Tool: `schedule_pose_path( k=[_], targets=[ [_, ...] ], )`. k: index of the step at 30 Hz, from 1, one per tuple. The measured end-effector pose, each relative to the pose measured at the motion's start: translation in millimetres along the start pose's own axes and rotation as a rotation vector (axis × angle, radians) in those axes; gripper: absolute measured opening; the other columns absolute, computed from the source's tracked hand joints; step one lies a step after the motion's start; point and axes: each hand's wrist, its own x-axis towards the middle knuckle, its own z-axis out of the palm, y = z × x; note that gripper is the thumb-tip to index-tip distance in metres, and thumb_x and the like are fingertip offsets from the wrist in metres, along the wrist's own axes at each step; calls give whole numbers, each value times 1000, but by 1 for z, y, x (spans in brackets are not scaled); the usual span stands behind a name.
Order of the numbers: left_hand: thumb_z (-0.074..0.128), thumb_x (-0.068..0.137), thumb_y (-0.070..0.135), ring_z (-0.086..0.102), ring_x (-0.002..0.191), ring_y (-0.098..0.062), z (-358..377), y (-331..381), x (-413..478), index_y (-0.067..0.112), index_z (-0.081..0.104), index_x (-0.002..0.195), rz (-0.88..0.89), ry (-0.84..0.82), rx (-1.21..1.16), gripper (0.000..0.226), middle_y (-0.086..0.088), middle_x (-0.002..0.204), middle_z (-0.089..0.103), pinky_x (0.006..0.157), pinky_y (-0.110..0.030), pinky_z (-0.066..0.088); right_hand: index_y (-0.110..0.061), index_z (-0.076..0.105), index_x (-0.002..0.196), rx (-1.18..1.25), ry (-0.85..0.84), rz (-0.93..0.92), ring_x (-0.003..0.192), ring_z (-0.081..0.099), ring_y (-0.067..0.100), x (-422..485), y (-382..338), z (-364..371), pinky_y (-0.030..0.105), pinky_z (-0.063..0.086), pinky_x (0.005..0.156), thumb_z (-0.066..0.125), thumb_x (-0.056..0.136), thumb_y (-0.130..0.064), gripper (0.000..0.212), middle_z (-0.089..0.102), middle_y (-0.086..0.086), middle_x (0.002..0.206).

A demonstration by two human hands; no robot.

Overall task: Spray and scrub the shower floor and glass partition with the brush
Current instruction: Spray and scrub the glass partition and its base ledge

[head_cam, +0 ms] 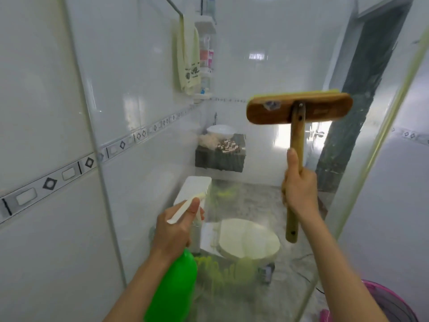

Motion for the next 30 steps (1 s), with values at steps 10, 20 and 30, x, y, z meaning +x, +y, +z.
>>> schedule_pose_path(
  k=[10, 20, 30],
  targets=[
    [49, 102, 47, 52, 38, -13, -11, 55, 28, 18, 77, 87, 275, 45, -100, 43, -24, 81, 74, 42, -19, 44, -19, 34, 52, 22, 10, 109, 36, 31, 6, -74, 93, 10, 23, 23, 39, 35, 75, -84, 69, 32, -9, 39],
    [46, 96, 61, 52, 45, -37, 2, 102, 52, 41, 79, 83, 362, -16, -165, 41, -37, 88, 68, 53, -33, 45, -21, 36, 50, 52, 89, 9, 36, 31, 11, -16, 34, -9, 23, 26, 39, 35, 75, -81, 65, 33, -6, 42],
    [45, 95, 59, 51, 39, -23, 23, 128, 61, 45, 78, 80, 345, -50, -190, 39, -31, 85, 72, 57, -35, 47, -21, 29, 54, -1, 143, 7, 40, 31, 17, 78, -92, -74, 22, 32, 39, 35, 83, -76, 63, 31, 4, 50]
  ],
)
